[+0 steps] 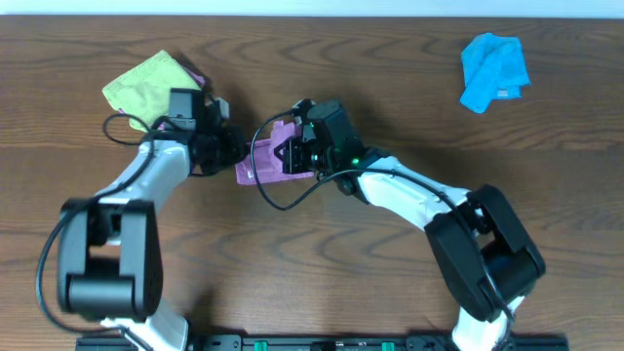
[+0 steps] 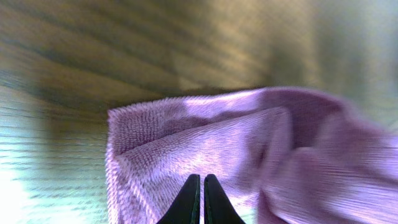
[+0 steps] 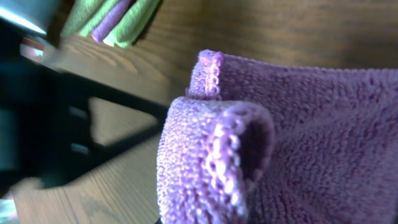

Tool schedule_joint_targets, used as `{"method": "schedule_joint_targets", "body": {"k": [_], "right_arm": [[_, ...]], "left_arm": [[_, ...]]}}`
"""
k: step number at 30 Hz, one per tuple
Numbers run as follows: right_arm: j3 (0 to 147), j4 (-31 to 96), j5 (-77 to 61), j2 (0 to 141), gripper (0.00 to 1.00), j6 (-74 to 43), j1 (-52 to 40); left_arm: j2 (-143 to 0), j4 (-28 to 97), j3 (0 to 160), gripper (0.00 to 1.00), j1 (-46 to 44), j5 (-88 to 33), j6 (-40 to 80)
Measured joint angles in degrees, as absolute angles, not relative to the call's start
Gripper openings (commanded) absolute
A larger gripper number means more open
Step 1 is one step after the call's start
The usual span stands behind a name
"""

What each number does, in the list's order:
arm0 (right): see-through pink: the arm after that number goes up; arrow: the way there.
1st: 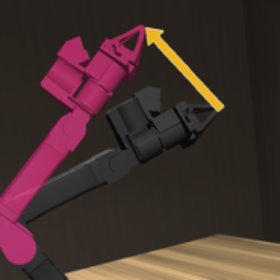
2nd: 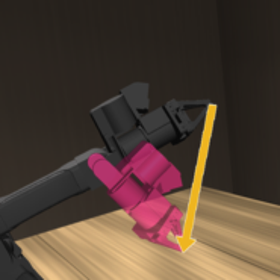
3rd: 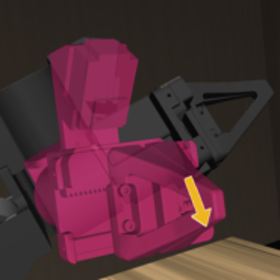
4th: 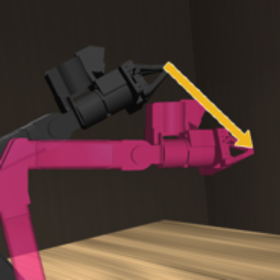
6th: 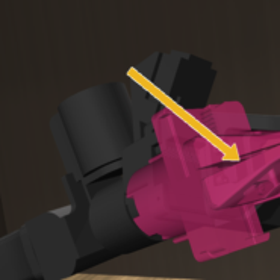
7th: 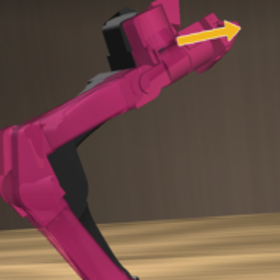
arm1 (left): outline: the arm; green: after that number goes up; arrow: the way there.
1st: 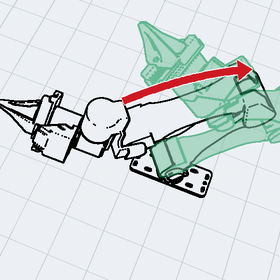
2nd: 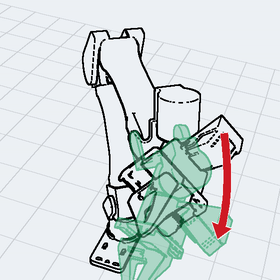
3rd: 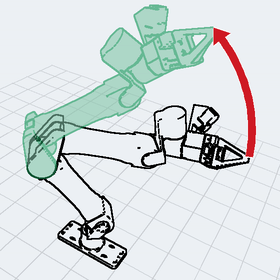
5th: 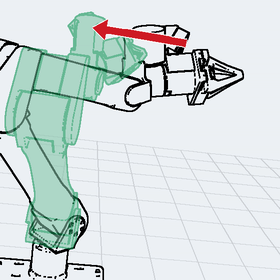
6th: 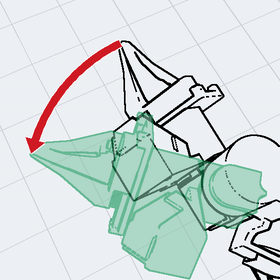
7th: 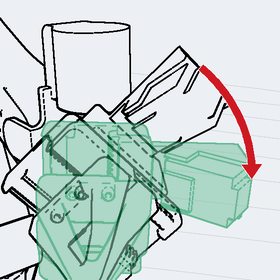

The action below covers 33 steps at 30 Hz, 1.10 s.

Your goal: Fold the cloth

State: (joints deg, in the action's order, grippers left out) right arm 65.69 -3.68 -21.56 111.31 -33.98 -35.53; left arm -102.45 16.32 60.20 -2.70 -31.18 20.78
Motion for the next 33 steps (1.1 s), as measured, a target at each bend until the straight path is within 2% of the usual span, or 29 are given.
{"method": "schedule_joint_targets", "body": {"k": [13,28,30,32,33], "right_arm": [[67.99,-3.68,-21.08,114.43,0.01,-33.87,-37.91],[71.22,-3.68,-20.95,116.88,0.02,-33.87,-38.87],[71.22,-3.68,-20.97,117.34,0.14,-33.87,-39.00],[71.22,-3.68,-20.99,117.64,0.20,-33.80,-39.18],[71.22,-3.68,-21.19,117.73,0.30,-33.63,-39.31]], "left_arm": [[-91.74,19.84,60.25,0.06,3.40,-30.02,20.56],[-90.94,21.15,60.25,0.06,4.03,-29.95,20.53],[-90.94,21.15,60.25,0.06,4.03,-29.95,20.53],[-90.94,21.15,60.25,0.06,4.03,-29.95,20.53],[-90.94,21.15,60.25,0.06,4.03,-29.95,20.53]]}}
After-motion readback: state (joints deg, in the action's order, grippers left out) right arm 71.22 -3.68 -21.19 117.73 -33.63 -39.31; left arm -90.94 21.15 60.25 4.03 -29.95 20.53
